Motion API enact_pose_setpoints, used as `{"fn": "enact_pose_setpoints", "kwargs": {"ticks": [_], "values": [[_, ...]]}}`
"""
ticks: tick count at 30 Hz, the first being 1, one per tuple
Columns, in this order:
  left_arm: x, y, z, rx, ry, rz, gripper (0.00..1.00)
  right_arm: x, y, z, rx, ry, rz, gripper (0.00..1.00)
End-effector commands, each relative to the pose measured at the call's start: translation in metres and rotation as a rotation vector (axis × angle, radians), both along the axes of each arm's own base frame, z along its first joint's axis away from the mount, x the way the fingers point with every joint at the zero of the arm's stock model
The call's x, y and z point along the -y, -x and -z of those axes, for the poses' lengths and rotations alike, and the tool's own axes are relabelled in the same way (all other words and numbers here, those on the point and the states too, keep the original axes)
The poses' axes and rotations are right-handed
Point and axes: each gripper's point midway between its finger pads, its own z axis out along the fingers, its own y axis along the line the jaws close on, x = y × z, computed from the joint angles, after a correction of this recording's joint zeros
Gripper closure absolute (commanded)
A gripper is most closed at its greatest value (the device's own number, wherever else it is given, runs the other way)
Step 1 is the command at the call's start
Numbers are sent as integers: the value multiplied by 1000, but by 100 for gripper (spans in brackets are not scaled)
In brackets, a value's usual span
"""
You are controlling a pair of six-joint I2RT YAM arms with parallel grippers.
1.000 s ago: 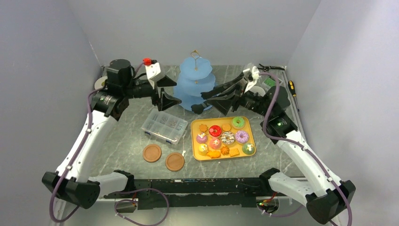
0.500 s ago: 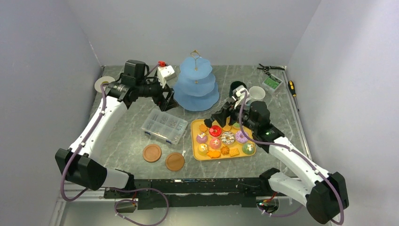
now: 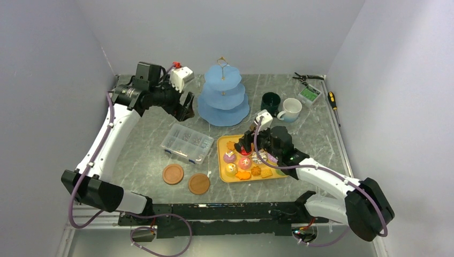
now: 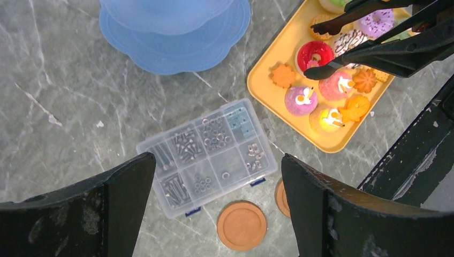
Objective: Serve the afternoon tea
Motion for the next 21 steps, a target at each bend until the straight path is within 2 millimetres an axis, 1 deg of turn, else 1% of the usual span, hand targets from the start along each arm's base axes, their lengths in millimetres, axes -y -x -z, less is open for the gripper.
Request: {"fn": "enact_pose_setpoints", "kwargs": {"ticks": [1, 8, 11, 15, 18, 21], "values": [[-6, 6, 6, -24, -11, -31, 7, -2, -12, -17, 103, -25, 40, 28], [-2, 6, 2, -13, 14, -19, 7, -3, -10, -2, 77, -18, 37, 28], [-1, 6, 1, 1, 19, -9, 7, -1, -11, 7, 61, -1, 52, 29], [2, 7, 1, 1, 32, 5, 7, -1, -7, 17, 37, 1, 50, 29], [4, 5, -1, 1, 38, 9, 7, -1, -5, 19, 33, -1, 52, 31], [4, 2, -3, 10, 38, 5, 7, 0, -6, 14, 50, -4, 60, 35]]}}
